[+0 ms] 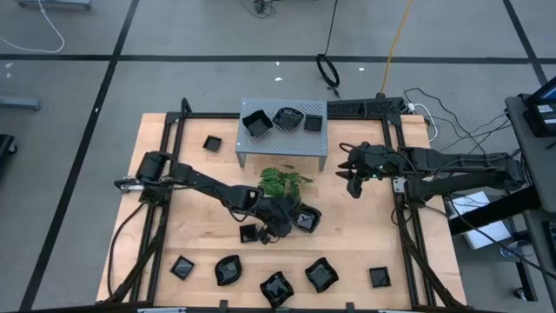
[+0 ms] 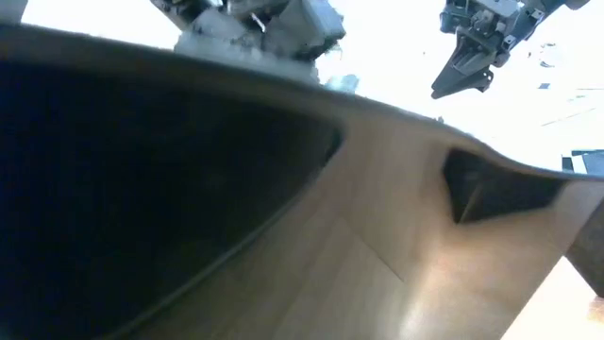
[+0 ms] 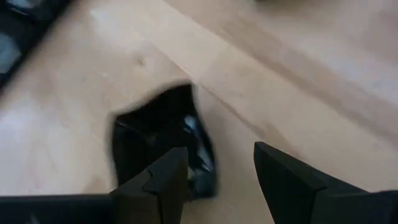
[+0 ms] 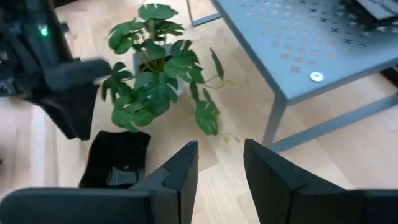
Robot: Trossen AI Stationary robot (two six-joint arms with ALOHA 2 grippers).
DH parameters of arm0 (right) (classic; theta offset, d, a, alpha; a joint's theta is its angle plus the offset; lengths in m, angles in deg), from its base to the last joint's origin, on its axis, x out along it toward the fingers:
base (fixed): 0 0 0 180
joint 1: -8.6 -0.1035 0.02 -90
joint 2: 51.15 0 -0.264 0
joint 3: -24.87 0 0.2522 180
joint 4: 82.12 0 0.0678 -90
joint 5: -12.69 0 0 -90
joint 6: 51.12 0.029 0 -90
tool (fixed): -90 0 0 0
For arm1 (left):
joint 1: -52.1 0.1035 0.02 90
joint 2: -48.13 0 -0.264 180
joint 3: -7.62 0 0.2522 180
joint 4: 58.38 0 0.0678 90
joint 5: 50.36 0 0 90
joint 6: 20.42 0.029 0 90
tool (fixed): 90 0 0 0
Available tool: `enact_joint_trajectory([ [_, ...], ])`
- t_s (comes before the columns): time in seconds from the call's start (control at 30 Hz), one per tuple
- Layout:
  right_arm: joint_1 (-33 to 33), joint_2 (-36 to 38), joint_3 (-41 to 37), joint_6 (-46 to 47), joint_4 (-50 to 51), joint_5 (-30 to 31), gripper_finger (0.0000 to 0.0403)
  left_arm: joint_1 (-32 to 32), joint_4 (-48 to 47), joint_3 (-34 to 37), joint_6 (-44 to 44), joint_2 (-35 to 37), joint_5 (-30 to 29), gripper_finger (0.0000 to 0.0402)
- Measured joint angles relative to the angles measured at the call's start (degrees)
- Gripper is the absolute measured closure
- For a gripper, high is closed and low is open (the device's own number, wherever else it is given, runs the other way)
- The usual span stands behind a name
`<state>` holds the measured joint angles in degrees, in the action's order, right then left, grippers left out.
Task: Pick & Place Mini shaped plates
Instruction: Stack the distorted square plate on top of the distorted square plate on the shelf
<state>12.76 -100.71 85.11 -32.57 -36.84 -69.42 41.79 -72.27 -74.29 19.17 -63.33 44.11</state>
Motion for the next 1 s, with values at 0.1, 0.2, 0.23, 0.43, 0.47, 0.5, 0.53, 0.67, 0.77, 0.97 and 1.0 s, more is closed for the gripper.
enact_joint_trajectory([
  [0.1,0.00,0.02,0.00,0.02,0.01,1.30,0.0287,-0.29,0.69,-0.23,2.59,-2.32,-0.58,0.0215],
  [0.2,-0.02,0.01,-0.02,0.13,-0.03,1.30,0.0287,-0.63,0.13,-0.98,4.97,-4.12,-4.92,0.0215],
  [0.23,-0.02,0.00,-0.02,0.16,-0.01,1.30,0.0287,-0.70,0.52,-1.54,5.73,-4.61,-6.21,0.0215],
  [0.43,-0.02,0.02,-0.52,0.07,-0.95,1.31,0.0287,-0.26,1.10,-2.51,6.31,-5.64,-7.04,0.0215],
  [0.47,-0.02,0.02,-0.90,0.07,-1.51,1.32,0.0287,-0.26,0.73,-2.36,5.90,-6.09,-7.00,0.0215],
  [0.5,-0.02,0.00,-1.26,0.07,-1.60,1.30,0.0287,-0.26,1.26,-2.46,5.65,-6.64,-6.99,0.0215],
  [0.53,-0.02,-0.02,-1.68,0.07,-1.51,1.30,0.0287,-0.26,0.49,-2.52,5.30,-6.97,-7.37,0.0215],
  [0.67,-0.02,0.00,-4.36,0.20,-2.72,1.30,0.0287,-0.64,-2.02,-2.56,5.17,-6.60,-9.88,0.0218],
  [0.77,-0.02,-0.02,-6.31,0.53,-3.71,1.13,0.0287,-0.81,-2.42,-2.57,4.39,-6.53,-10.92,0.0243],
  [0.97,-0.02,0.22,-8.69,3.34,-4.37,1.08,0.0287,-0.66,-5.46,-5.10,0.28,-6.67,-10.87,0.0358],
  [1.0,-0.02,0.24,-8.73,3.23,-4.52,1.06,0.0287,-0.63,-6.34,-6.38,0.02,-6.69,-10.27,0.0378],
])
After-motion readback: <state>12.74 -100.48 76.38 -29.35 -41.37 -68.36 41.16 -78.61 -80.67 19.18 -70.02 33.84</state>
